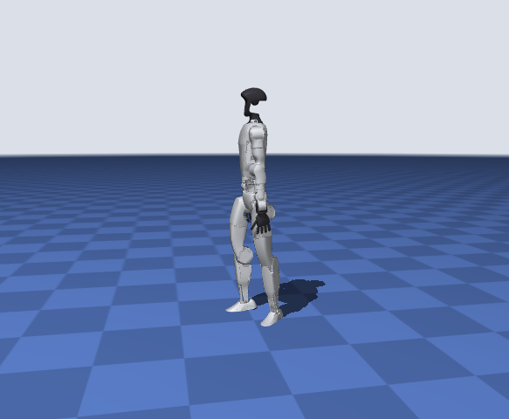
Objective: In place motions
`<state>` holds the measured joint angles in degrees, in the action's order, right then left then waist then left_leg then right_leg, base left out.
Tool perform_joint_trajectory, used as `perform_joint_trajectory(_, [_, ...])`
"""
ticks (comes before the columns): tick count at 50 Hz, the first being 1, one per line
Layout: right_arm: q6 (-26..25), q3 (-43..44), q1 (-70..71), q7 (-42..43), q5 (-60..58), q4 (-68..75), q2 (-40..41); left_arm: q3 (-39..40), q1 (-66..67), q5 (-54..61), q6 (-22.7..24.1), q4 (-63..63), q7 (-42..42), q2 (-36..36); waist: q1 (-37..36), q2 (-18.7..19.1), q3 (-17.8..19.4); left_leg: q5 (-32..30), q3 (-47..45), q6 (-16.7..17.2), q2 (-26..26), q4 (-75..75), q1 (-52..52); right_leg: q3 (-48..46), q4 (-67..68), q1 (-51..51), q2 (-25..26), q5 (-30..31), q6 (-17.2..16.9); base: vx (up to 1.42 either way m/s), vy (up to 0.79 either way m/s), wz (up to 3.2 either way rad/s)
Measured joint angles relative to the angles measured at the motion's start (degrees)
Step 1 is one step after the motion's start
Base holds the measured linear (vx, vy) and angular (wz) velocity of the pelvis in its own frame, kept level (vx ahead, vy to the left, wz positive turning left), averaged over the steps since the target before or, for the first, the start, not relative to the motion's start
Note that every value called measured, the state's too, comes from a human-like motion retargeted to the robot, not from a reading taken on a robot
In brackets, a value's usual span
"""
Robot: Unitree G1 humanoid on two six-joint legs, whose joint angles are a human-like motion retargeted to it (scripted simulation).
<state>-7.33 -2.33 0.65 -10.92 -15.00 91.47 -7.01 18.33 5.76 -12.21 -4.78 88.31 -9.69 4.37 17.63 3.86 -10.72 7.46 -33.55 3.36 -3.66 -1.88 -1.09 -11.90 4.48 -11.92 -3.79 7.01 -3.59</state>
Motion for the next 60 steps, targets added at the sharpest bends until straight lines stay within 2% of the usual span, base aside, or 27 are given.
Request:
perform_joint_trajectory(19, [0.5,-0.3,-1.2,0.0,-1.1,-0.4,0.5,0.8,1.6,0.2,0.3,0.1,0.1,0.4,-5.1,-3.2,1.5,-1.8,8.9,-1.2,1.9,0.5,1.4,-7.1,-1.0,4.7,-2.2,-1.7,0.1,0.05,-0.25,0.43])
perform_joint_trajectory(40, [1.3,-1.0,-1.5,-0.5,-1.8,-2.0,1.3,2.2,2.3,0.6,0.4,1.3,0.6,0.7,-7.4,-5.7,1.7,-3.0,13.5,-1.4,3.0,0.1,1.9,-10.4,-1.7,7.1,-3.0,-2.9,0.2,0.07,-0.09,0.18])
perform_joint_trajectory(49, [1.0,-1.1,-0.8,-0.8,-2.0,-2.4,1.3,2.6,2.6,0.6,0.2,1.5,0.3,1.3,-5.5,-5.1,0.8,-1.7,10.4,-0.9,2.3,0.1,1.3,-7.3,-1.0,4.7,-2.4,-2.5,0.3,-0.1,0.11,-0.31])
perform_joint_trajectory(60, [0.5,-2.7,1.6,-1.5,-2.0,-3.2,1.5,5.3,4.9,1.1,0.0,-0.3,-0.8,1.2,-0.9,-2.8,-1.3,0.7,0.3,1.0,0.1,-0.6,-0.5,-0.1,-0.4,-0.4,0.0,-0.4,0.4,-0.12,0.38,-0.82])
